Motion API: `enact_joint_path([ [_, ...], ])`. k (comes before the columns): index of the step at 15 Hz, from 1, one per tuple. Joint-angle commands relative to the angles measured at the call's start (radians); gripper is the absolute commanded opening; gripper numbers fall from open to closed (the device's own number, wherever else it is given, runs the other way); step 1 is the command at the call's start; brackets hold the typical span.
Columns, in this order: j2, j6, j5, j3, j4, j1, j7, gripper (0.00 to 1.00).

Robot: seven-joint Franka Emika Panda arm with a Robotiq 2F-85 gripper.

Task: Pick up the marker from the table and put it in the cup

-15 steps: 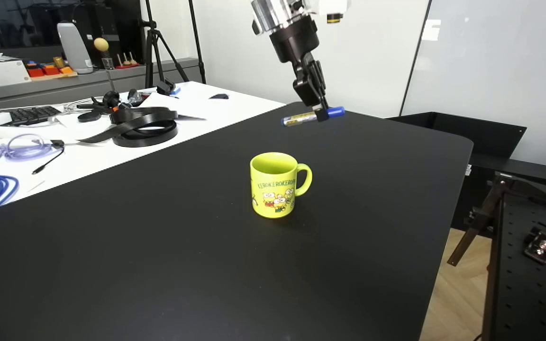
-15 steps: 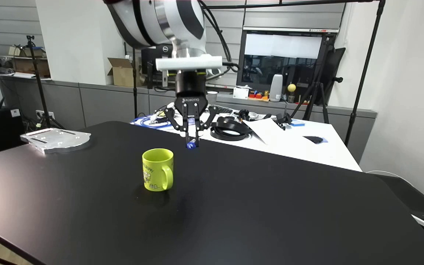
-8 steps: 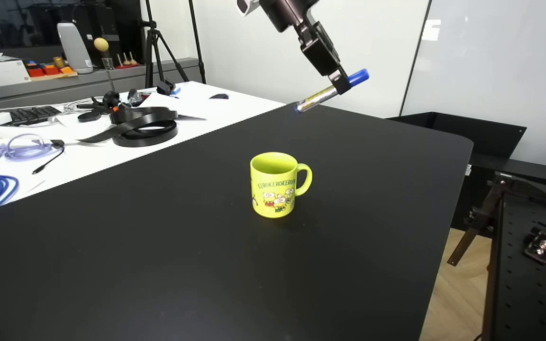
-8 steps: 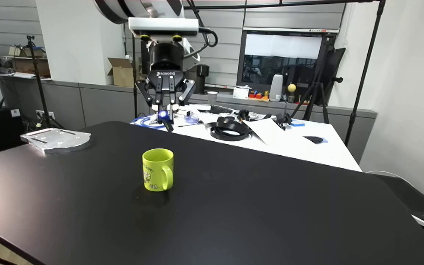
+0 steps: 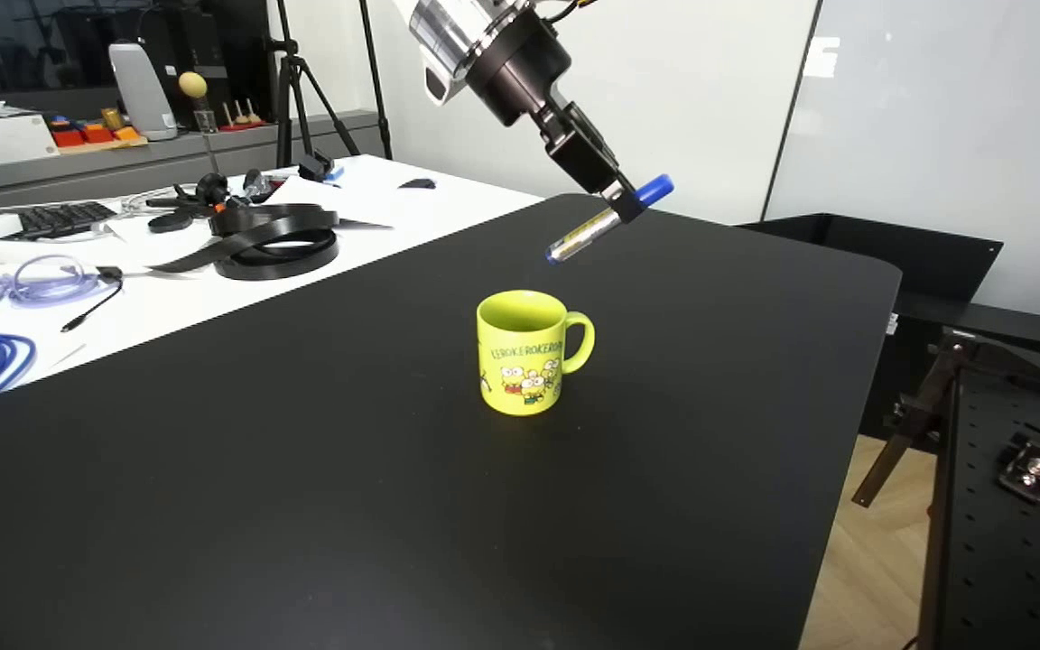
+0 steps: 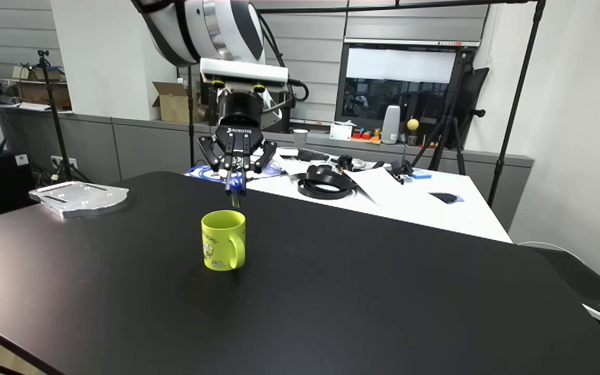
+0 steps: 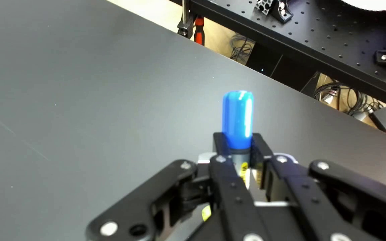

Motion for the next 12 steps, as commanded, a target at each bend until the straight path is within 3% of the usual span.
enact_joint_path([
  [1,0.093,-0.066,-0.015,0.024,0.104,0.004,-0.025,0.05],
  [10,0.217,-0.119,-0.025,0.046,0.227,0.016,-0.057,0.05],
  [11,0.229,-0.121,-0.024,0.046,0.243,0.015,-0.062,0.46],
  [12,0.242,-0.125,-0.024,0.046,0.259,0.014,-0.066,0.47],
])
